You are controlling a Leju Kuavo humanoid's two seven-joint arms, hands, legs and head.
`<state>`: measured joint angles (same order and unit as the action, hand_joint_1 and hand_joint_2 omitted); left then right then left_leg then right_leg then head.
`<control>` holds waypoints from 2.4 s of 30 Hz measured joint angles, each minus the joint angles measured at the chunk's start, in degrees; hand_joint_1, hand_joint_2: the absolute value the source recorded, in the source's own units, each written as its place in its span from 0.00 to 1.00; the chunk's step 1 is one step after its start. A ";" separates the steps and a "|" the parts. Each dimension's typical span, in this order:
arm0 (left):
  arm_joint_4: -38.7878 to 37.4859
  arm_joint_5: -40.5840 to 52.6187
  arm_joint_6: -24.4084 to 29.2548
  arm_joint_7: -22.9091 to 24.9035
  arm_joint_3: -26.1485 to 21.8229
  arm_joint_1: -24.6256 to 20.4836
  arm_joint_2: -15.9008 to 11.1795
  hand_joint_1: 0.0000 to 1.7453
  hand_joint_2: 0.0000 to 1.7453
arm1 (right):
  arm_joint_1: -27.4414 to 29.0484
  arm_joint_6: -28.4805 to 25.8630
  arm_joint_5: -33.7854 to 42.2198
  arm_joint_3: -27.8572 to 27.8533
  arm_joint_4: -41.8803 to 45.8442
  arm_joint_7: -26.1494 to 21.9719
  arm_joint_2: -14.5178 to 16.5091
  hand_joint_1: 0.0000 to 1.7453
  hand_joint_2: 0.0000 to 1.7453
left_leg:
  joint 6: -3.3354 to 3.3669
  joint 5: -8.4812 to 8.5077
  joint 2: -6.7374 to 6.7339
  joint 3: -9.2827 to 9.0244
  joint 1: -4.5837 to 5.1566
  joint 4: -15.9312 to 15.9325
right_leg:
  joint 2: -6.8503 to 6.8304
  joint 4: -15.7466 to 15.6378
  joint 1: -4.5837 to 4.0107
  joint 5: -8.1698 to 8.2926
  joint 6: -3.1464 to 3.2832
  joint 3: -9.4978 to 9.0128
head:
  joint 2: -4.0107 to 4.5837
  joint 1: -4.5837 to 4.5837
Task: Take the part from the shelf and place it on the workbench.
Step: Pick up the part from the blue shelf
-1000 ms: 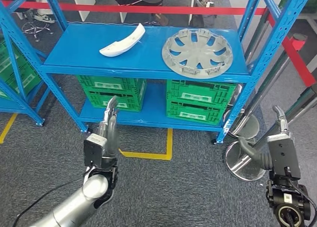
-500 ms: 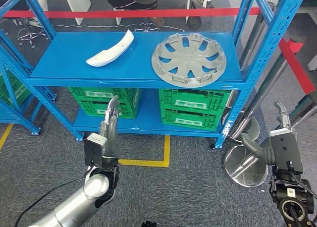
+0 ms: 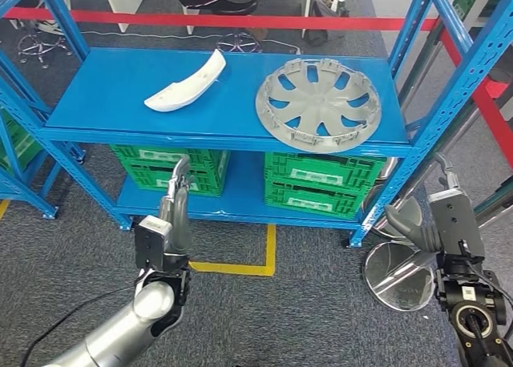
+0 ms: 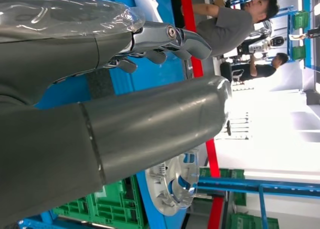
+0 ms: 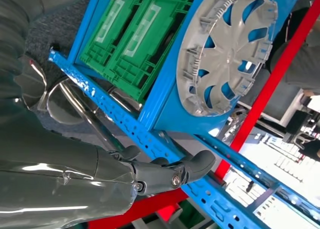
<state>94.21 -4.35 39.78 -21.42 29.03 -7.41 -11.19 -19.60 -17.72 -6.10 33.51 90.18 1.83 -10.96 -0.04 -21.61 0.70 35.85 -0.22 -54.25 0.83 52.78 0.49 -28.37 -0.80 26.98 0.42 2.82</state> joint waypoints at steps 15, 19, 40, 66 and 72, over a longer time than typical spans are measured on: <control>0.02 1.29 -0.01 0.41 0.00 0.46 0.00 0.00 0.00 | -2.85 3.29 2.17 0.57 -2.94 2.94 -0.62 0.00 1.00 | 0.06 0.03 -0.11 -0.67 0.06 0.13 | -0.06 -0.34 0.00 -0.09 -0.47 -0.56 | 0.00 0.02; 0.02 1.38 -0.08 0.61 -0.01 0.47 -0.03 0.00 0.00 | -4.23 4.27 3.16 0.79 -4.36 3.91 -1.30 0.00 1.00 | 0.32 -0.16 -0.06 -0.74 0.19 0.21 | -0.06 -0.71 0.08 -0.07 -0.73 -0.70 | 0.00 0.03; 1.10 2.58 0.17 1.41 -0.11 0.99 -0.46 0.00 0.00 | -7.68 4.57 5.44 3.26 -7.95 5.10 -3.39 0.00 1.00 | -2.74 -7.79 -0.47 1.36 -1.27 -11.18 | -0.10 2.41 1.46 1.66 0.05 3.42 | 0.00 0.86; 1.62 3.34 0.17 2.11 -0.09 1.41 -0.47 0.00 0.00 | -9.98 9.19 6.41 6.56 -12.59 4.58 -3.64 0.00 1.00 | 0.60 -4.28 -0.10 -6.87 0.85 0.98 | -0.60 1.87 -0.28 5.36 0.27 6.43 | 0.00 0.01; 1.63 3.01 0.17 2.07 -0.01 0.92 -0.48 0.00 0.00 | -10.95 12.67 8.46 7.65 -13.73 3.15 -3.34 0.00 1.00 | 0.62 -4.56 -0.24 -7.05 0.75 1.31 | -0.29 1.91 -0.34 5.52 0.33 6.42 | -0.01 0.37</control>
<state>95.84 -1.34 39.95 -19.35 29.02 -6.49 -11.67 -30.55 -5.05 2.36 41.16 76.45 4.97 -14.31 0.58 -26.16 0.45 28.80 0.53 -52.94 0.55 54.69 0.15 -22.85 -0.47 33.40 0.41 3.19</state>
